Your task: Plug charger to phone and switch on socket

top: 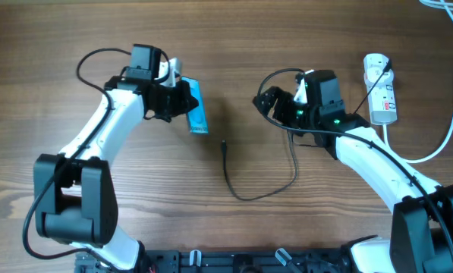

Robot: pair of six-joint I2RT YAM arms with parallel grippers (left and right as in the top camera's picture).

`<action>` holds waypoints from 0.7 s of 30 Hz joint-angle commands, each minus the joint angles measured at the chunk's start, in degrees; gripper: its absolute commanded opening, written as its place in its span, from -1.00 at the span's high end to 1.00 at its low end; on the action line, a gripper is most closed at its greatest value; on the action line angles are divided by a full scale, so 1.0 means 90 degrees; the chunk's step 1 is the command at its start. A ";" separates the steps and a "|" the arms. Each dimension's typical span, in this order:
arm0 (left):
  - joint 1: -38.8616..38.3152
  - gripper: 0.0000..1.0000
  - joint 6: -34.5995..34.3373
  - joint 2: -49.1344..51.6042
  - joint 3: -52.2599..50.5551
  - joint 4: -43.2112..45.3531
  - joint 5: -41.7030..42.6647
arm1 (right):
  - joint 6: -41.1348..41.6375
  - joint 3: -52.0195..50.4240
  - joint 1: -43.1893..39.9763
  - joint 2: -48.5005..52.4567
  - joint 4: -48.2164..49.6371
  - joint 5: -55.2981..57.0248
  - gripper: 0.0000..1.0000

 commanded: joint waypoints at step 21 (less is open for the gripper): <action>0.1122 0.92 0.1535 0.1163 -0.0039 0.0277 0.4282 | -0.0874 0.0029 0.2144 0.0036 -0.0274 0.1205 0.24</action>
